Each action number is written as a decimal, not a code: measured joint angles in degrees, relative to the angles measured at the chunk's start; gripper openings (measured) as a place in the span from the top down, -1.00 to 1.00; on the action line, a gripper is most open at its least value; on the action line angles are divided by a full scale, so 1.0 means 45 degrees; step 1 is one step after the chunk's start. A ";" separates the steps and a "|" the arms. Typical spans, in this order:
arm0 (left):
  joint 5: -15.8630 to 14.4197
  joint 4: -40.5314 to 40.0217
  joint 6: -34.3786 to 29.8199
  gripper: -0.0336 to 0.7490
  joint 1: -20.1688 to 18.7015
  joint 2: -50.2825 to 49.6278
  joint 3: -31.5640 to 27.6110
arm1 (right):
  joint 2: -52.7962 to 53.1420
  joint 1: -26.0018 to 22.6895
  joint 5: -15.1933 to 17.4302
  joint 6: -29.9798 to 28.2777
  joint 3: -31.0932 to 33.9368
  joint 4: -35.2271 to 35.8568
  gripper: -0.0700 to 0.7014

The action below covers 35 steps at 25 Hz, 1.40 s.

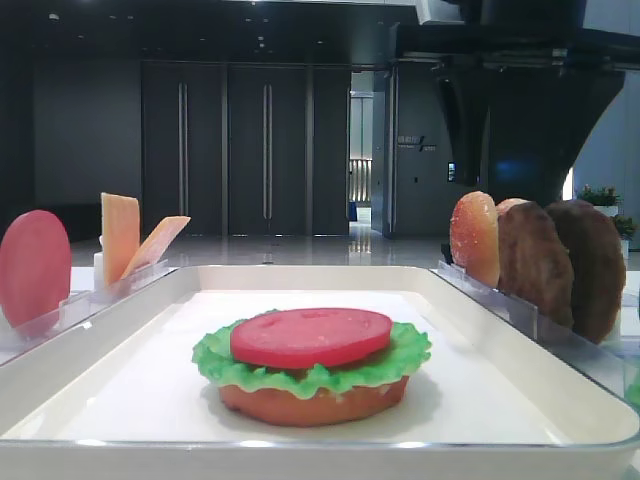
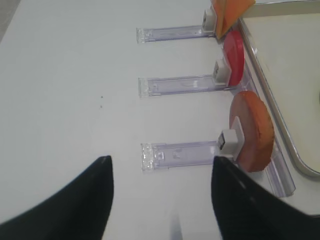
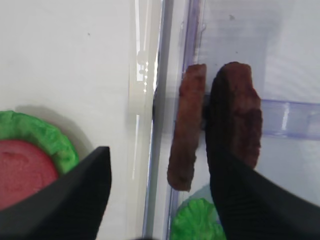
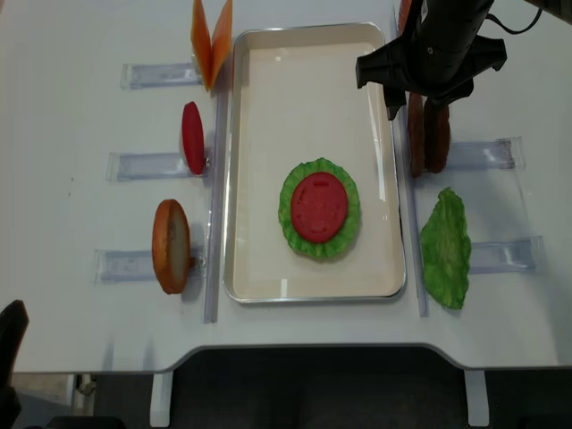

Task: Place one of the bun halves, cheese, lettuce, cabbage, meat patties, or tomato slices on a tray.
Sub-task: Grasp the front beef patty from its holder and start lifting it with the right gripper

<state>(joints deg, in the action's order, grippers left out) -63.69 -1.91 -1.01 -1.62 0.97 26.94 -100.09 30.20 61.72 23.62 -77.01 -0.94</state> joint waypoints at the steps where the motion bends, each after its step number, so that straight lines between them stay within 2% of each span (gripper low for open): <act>1: 0.0000 0.0000 0.0000 -0.29 0.0000 0.0000 0.0000 | -0.0001 0.0000 0.0000 -0.0010 0.0000 -0.0025 -0.26; 31: 0.0000 0.0000 0.0000 -0.29 0.0000 0.0000 0.0000 | -0.1015 0.0000 -0.0196 -0.0014 0.0000 -0.0560 -0.26; 35: 0.0000 0.0000 0.0000 -0.29 0.0000 0.0000 0.0000 | -0.1015 0.0000 -0.0211 -0.0014 0.0000 -0.0801 -0.18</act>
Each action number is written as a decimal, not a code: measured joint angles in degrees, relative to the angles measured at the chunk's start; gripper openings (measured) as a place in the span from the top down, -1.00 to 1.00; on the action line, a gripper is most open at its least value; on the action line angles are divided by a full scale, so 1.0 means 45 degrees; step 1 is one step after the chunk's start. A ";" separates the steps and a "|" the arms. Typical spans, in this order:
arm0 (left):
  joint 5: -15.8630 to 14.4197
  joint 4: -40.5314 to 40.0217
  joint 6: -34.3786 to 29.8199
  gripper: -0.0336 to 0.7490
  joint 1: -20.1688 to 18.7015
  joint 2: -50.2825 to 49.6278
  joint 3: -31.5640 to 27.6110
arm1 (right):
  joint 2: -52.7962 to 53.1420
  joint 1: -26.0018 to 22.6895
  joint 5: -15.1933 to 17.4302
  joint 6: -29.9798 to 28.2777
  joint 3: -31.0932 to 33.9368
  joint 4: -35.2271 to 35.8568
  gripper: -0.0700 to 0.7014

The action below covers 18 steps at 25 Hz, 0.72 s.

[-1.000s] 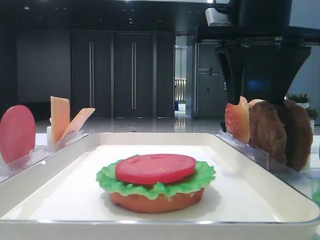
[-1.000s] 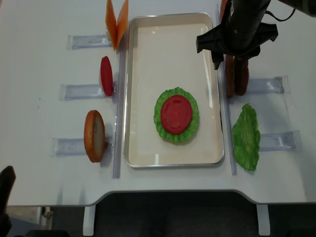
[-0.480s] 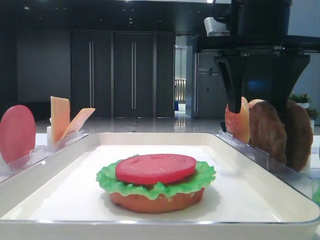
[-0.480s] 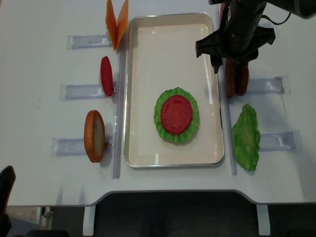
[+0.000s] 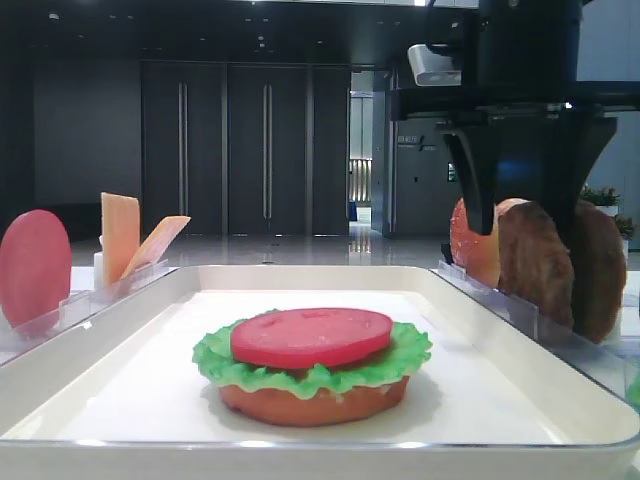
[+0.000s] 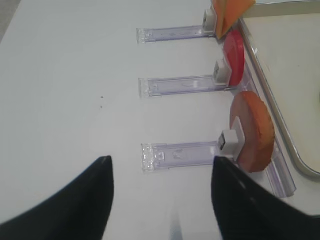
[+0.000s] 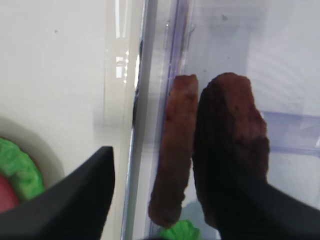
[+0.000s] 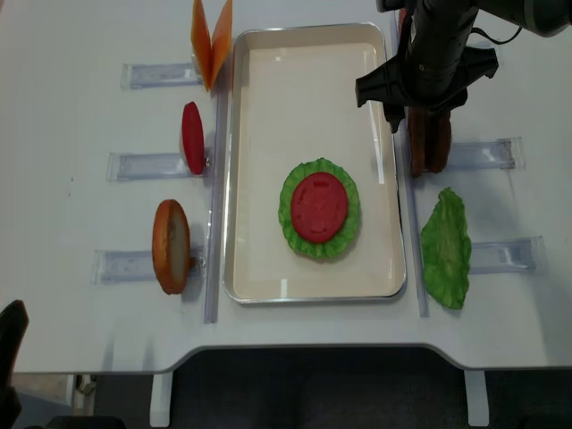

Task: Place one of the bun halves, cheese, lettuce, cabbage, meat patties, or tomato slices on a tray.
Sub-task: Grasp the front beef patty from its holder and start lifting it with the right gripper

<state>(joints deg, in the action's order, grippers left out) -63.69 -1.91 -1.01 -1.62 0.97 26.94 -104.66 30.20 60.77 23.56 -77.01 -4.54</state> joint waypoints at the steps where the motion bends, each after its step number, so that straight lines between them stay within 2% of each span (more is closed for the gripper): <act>1: 0.0000 0.0000 0.0000 -0.29 0.0000 0.0000 0.0000 | 0.0000 0.0000 0.0000 0.0000 0.0000 -0.0012 -0.13; 7: 0.0000 0.0000 0.0000 -0.29 0.0000 0.0000 0.0000 | -0.0054 0.0000 -0.0043 0.0000 0.0000 -0.0062 0.10; 13: 0.0000 0.0000 0.0000 -0.29 0.0000 0.0000 0.0000 | -0.0322 0.0000 -0.0064 0.0000 0.0000 -0.0062 0.15; 14: 0.0000 0.0000 0.0000 -0.29 0.0000 0.0000 0.0000 | -0.0322 0.0000 -0.0062 0.0000 0.0000 -0.0067 0.24; 18: 0.0000 0.0000 0.0000 -0.29 0.0000 0.0000 0.0000 | -0.0322 0.0000 -0.0035 0.0000 0.0000 -0.0120 0.39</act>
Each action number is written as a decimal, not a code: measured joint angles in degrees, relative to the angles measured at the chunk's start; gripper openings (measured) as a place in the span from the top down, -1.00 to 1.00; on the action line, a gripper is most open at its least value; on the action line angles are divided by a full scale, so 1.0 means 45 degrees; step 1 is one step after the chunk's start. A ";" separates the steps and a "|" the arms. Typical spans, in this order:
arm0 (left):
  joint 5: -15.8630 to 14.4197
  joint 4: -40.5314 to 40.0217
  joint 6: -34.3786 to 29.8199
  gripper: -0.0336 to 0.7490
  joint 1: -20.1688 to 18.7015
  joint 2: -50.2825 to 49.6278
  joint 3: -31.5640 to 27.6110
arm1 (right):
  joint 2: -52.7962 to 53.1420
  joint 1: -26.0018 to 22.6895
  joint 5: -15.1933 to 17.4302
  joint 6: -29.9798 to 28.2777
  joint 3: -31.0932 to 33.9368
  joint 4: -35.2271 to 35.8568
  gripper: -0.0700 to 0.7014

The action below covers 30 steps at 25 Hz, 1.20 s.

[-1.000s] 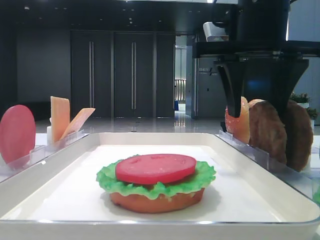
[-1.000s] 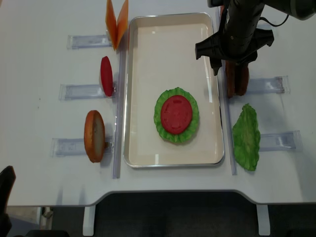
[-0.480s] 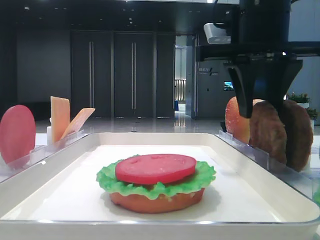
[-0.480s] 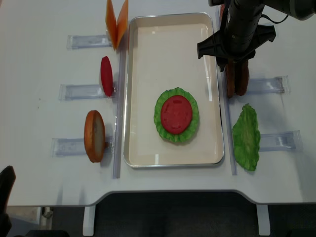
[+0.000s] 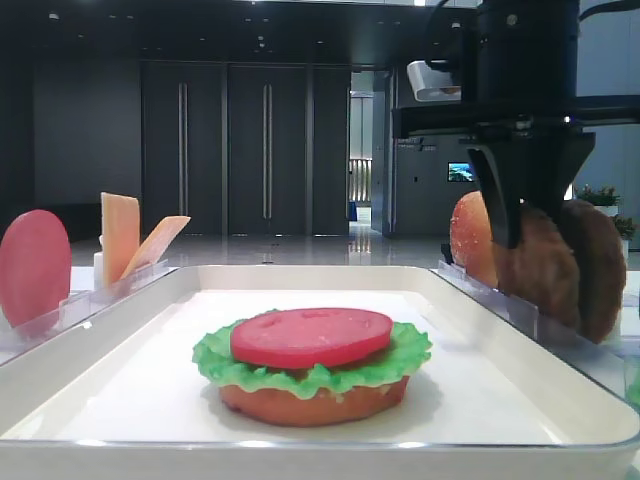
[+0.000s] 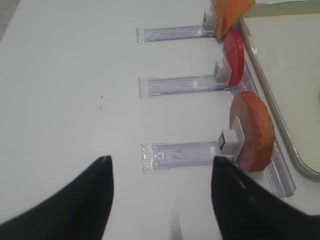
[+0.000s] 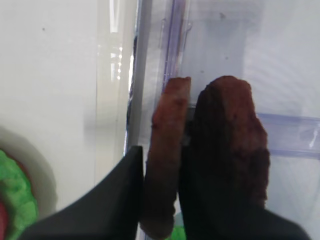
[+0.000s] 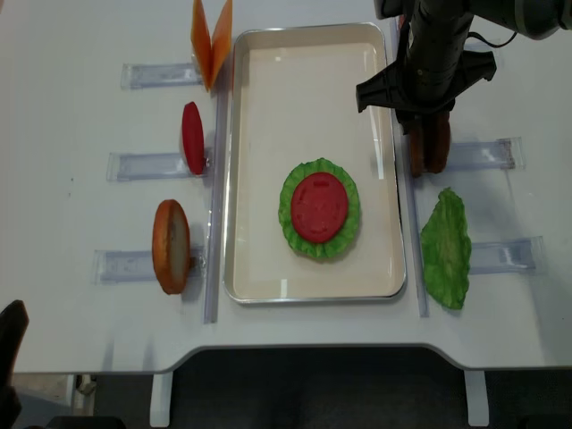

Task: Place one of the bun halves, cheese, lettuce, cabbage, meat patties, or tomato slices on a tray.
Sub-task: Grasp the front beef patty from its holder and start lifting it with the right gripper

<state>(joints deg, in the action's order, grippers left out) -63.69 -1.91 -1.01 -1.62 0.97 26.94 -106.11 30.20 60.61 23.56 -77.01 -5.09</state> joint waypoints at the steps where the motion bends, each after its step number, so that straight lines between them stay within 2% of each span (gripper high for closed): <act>1: 0.0000 0.0000 0.0000 -0.29 0.0000 0.0000 0.0000 | 0.0000 0.0000 0.0001 0.0000 0.0000 -0.0063 0.44; 3: 0.0000 0.0000 0.0000 -0.29 0.0000 0.0000 0.0000 | 0.0000 0.0000 0.0088 0.0000 0.0000 -0.0219 0.52; 11: 0.0000 0.0000 0.0000 -0.29 0.0000 0.0000 0.0000 | 0.0016 0.0000 0.0179 0.0000 0.0000 -0.0190 0.52; 19: 0.0000 0.0000 0.0000 -0.29 0.0000 0.0000 0.0000 | 0.0698 0.0000 0.0602 0.0012 0.0000 0.0258 0.52; 23: 0.0000 0.0000 0.0000 -0.29 0.0000 0.0000 0.0000 | 0.1240 0.0000 0.1001 0.0012 0.0000 0.0624 0.52; 27: 0.0000 0.0000 0.0000 -0.29 0.0000 0.0000 0.0000 | 0.1755 0.0000 0.1801 0.0012 0.0000 0.0883 0.52; 30: 0.0000 0.0000 0.0000 -0.29 0.0000 0.0000 0.0000 | 0.2301 0.0000 0.1867 0.0012 0.0000 0.1130 0.53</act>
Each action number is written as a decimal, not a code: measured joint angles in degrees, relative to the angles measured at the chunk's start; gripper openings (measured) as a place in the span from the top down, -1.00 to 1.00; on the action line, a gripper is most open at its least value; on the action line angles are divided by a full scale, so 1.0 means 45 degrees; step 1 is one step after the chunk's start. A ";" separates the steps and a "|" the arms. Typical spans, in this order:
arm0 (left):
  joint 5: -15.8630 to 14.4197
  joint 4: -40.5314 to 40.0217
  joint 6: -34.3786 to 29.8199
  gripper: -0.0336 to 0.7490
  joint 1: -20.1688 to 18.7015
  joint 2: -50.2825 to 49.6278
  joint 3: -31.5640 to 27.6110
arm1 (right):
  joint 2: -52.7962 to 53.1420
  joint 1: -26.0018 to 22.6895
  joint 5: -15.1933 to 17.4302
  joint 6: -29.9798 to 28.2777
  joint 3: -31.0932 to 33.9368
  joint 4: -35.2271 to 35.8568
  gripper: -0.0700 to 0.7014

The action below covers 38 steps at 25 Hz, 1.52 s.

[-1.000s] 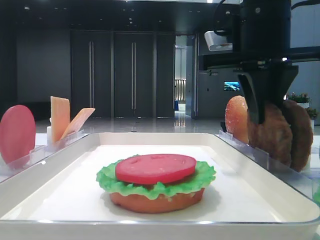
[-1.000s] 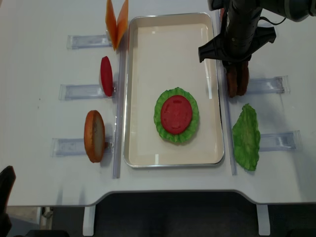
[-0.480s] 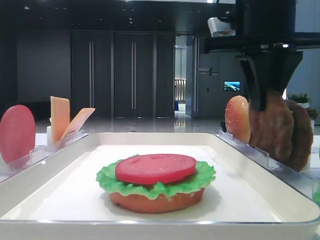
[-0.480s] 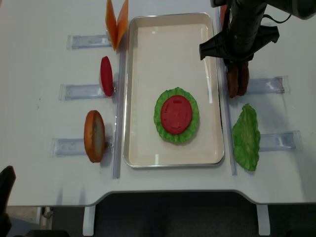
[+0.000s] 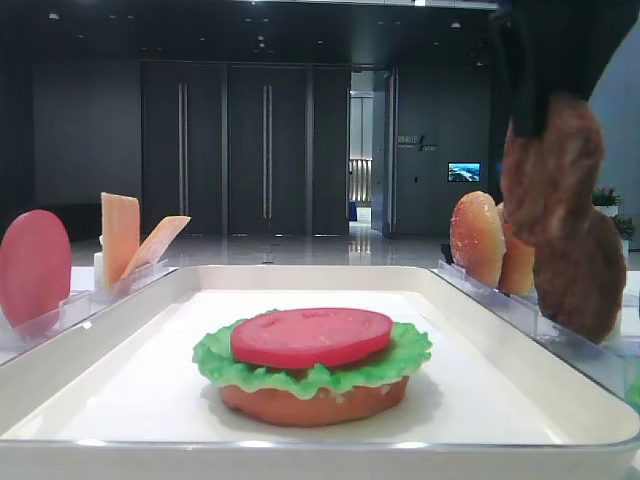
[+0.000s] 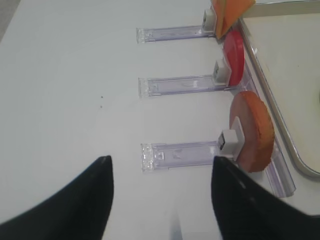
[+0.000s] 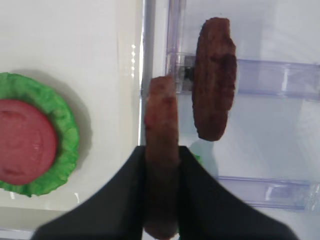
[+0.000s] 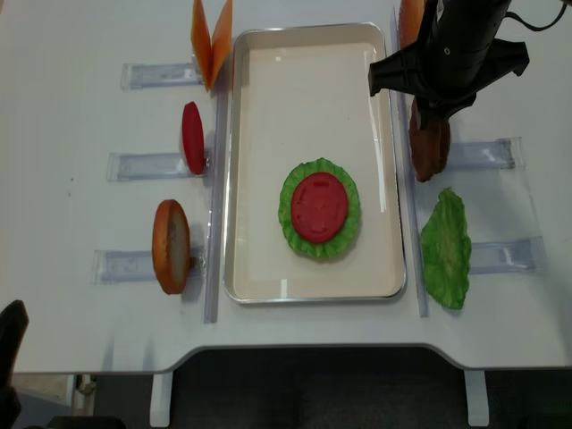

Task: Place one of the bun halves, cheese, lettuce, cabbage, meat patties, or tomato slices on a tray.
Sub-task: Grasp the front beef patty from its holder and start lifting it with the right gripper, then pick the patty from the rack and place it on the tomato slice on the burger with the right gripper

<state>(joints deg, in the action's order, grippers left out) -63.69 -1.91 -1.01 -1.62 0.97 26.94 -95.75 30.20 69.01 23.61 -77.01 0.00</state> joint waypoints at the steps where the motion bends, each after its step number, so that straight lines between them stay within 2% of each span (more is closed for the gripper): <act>1: 0.0000 0.0000 0.0000 -0.29 0.0000 0.0000 0.0000 | 0.0216 0.0000 -0.0031 0.0000 0.0000 0.0197 0.53; 6: 0.0000 0.0000 0.0000 -0.29 0.0000 0.0000 0.0000 | 0.0894 0.0149 -0.0341 -0.0360 0.0000 0.1408 0.53; 10: 0.0000 0.0000 0.0000 -0.29 0.0000 0.0000 0.0000 | 0.0948 0.0784 -0.0804 -0.0601 0.0000 0.2097 0.53; 18: 0.0000 0.0000 0.0000 -0.29 0.0000 0.0000 0.0000 | 0.0948 0.2165 -0.2805 -0.1145 0.0148 0.3715 0.53; 24: 0.0000 0.0000 0.0000 -0.29 0.0000 0.0000 0.0000 | 0.0948 0.2286 -0.4455 -0.3210 0.1608 0.6629 0.53; 30: 0.0000 0.0000 0.0000 -0.29 0.0000 0.0000 0.0000 | 0.0948 0.2286 -0.5575 -0.5574 0.2939 0.8966 0.53; 33: 0.0000 0.0000 0.0000 -0.29 0.0000 0.0000 0.0000 | 0.0948 0.2100 -0.5799 -0.6355 0.3363 0.9584 0.53; 38: 0.0000 0.0000 0.0000 -0.29 0.0000 0.0000 0.0000 | 0.0948 0.1138 -0.5809 -0.7899 0.3583 1.0964 0.53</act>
<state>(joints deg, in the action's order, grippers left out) -63.69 -1.91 -1.01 -1.62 0.97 26.94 -91.49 35.32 42.87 -11.93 -60.89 49.34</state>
